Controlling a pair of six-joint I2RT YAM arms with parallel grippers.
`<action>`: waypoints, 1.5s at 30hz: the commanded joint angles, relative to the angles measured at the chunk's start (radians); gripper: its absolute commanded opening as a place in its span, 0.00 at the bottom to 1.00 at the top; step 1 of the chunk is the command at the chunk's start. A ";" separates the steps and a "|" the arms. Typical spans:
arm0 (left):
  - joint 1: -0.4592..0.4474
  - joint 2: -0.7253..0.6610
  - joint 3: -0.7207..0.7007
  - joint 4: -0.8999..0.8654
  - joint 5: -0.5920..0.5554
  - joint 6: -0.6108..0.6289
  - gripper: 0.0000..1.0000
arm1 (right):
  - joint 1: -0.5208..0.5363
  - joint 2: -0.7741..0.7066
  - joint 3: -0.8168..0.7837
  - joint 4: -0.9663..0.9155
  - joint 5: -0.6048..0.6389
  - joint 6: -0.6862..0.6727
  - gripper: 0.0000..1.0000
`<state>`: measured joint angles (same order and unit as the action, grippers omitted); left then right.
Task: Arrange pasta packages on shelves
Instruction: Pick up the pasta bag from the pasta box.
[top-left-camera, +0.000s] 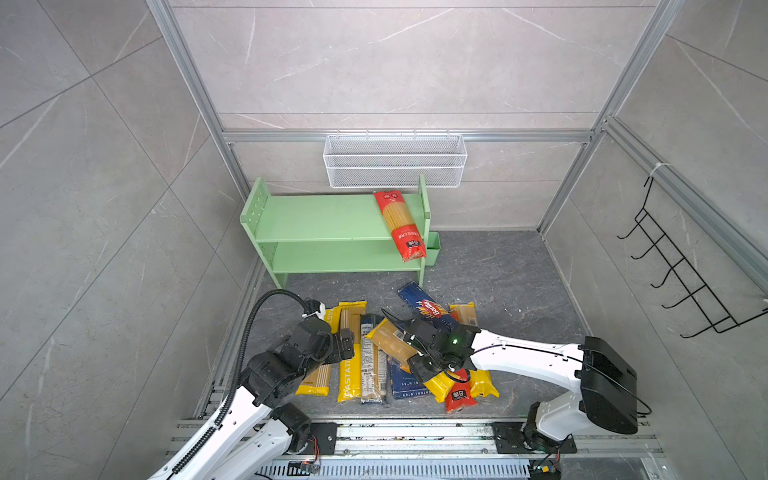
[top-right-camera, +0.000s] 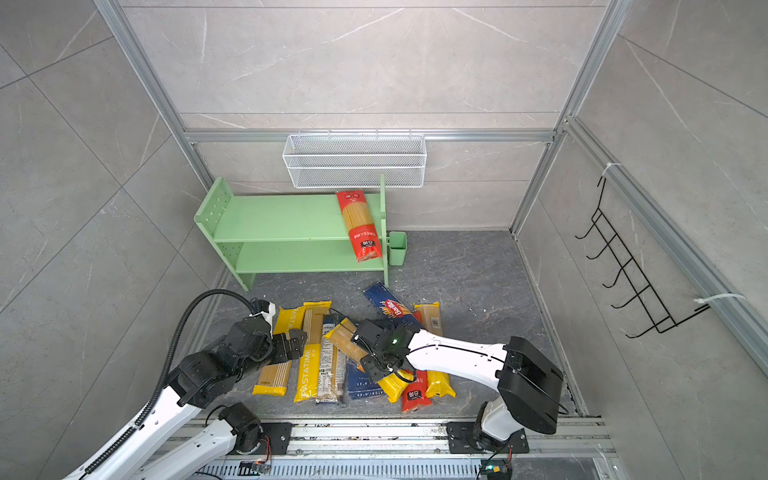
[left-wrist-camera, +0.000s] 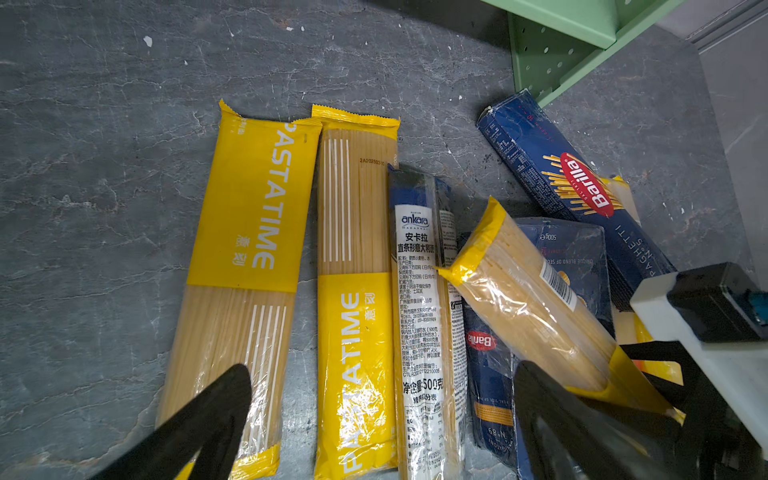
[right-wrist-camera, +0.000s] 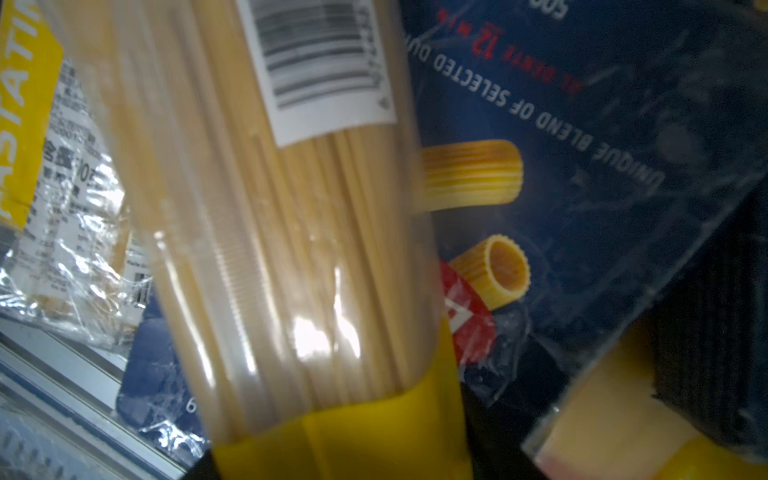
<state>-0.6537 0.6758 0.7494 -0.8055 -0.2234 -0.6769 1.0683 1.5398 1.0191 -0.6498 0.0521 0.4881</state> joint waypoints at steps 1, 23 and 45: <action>0.007 -0.007 0.002 -0.006 0.007 0.017 1.00 | 0.006 0.023 -0.022 -0.006 -0.013 0.035 0.46; 0.013 -0.022 0.042 -0.064 -0.019 0.018 1.00 | 0.004 -0.154 0.042 -0.023 -0.114 0.052 0.00; 0.016 0.053 0.117 -0.100 -0.052 0.031 1.00 | 0.004 -0.118 0.622 -0.263 -0.056 -0.097 0.00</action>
<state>-0.6449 0.7017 0.8337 -0.9054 -0.2588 -0.6724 1.0687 1.4029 1.5120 -0.9146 -0.0628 0.4557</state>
